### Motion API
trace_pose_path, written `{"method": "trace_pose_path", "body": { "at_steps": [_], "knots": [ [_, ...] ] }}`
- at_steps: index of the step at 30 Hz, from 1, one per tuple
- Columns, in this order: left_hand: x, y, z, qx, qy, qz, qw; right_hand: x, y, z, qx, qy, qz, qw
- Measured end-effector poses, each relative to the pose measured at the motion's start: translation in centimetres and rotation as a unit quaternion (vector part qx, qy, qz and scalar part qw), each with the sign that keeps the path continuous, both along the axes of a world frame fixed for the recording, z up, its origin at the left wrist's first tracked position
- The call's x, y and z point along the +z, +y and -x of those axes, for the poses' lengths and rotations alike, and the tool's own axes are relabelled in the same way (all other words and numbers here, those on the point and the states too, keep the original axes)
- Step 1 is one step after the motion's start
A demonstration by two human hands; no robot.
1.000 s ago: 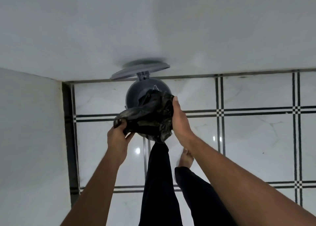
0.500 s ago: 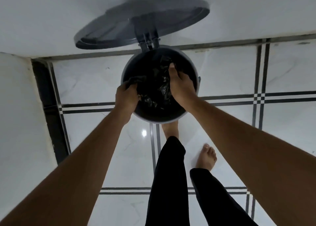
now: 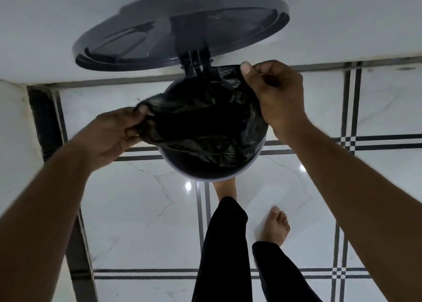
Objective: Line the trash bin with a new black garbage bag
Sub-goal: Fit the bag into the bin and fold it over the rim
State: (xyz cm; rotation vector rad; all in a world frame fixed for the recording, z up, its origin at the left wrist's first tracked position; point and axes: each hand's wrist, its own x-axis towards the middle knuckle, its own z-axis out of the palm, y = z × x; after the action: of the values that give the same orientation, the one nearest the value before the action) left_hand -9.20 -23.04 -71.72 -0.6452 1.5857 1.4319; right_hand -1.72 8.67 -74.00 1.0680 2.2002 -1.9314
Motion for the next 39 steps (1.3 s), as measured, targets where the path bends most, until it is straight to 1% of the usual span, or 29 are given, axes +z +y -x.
{"method": "trace_pose_path", "body": {
  "at_steps": [1, 3, 5, 7, 10, 12, 15, 17, 18, 20, 22, 26, 28, 30, 32, 37, 39],
  "knots": [
    [-0.2, -0.2, 0.5, 0.049, -0.028, -0.03, 0.998, -0.3, 0.3, 0.4, -0.005, 0.002, 0.01, 1.0],
    [-0.8, -0.2, 1.3, 0.151, -0.056, -0.059, 0.985, -1.5, 1.0, 1.2, -0.03, -0.011, 0.026, 0.999],
    [-1.4, 0.5, 2.2, 0.215, -0.061, -0.055, 0.973, -3.1, 1.9, 2.1, -0.053, -0.058, 0.02, 0.997],
    [-1.7, 1.7, 3.3, 0.252, -0.06, -0.048, 0.965, -4.6, 2.5, 2.9, -0.082, -0.103, 0.027, 0.991],
    [-2.5, 3.4, 4.5, 0.227, -0.062, -0.013, 0.972, -6.2, 3.2, 3.9, -0.145, -0.142, 0.08, 0.976],
    [-4.0, 3.4, 4.7, 0.179, -0.081, 0.037, 0.98, -7.0, 3.6, 3.9, -0.157, -0.178, 0.078, 0.968],
    [-6.4, 1.7, 3.5, 0.097, -0.106, 0.105, 0.984, -7.6, 4.2, 2.3, -0.123, -0.23, 0.052, 0.964],
    [-6.8, 0.4, 1.8, 0.061, -0.128, 0.121, 0.983, -7.4, 4.5, 0.7, -0.093, -0.264, 0.061, 0.958],
    [-6.8, -0.1, 0.9, 0.058, -0.146, 0.117, 0.981, -7.2, 4.6, -0.2, -0.086, -0.28, 0.076, 0.953],
    [-6.6, -1.5, -1.0, 0.087, -0.17, 0.096, 0.977, -6.9, 4.6, -1.9, -0.081, -0.295, 0.105, 0.946],
    [-6.6, -2.9, -2.6, 0.104, -0.18, 0.079, 0.975, -6.5, 4.3, -3.6, -0.084, -0.283, 0.13, 0.947],
    [-6.5, -4.2, -5.5, 0.116, -0.21, 0.077, 0.968, -4.6, 4.0, -6.2, -0.095, -0.266, 0.14, 0.949],
    [-6.3, -4.3, -6.7, 0.103, -0.226, 0.089, 0.965, -3.9, 3.8, -7.1, -0.089, -0.263, 0.119, 0.953],
    [-5.9, -4.2, -7.6, 0.107, -0.233, 0.086, 0.963, -3.4, 3.7, -7.9, -0.058, -0.27, 0.057, 0.959],
    [-5.5, -3.9, -8.2, 0.134, -0.227, 0.069, 0.962, -2.8, 3.4, -8.5, -0.012, -0.283, 0.001, 0.959],
    [-4.8, -3.3, -9.1, 0.177, -0.211, 0.008, 0.961, -2.0, 2.2, -9.6, 0.05, -0.333, -0.044, 0.941],
    [-4.7, -2.9, -9.6, 0.188, -0.209, -0.011, 0.959, -2.0, 1.9, -10.0, 0.055, -0.351, -0.04, 0.934]
  ]
}}
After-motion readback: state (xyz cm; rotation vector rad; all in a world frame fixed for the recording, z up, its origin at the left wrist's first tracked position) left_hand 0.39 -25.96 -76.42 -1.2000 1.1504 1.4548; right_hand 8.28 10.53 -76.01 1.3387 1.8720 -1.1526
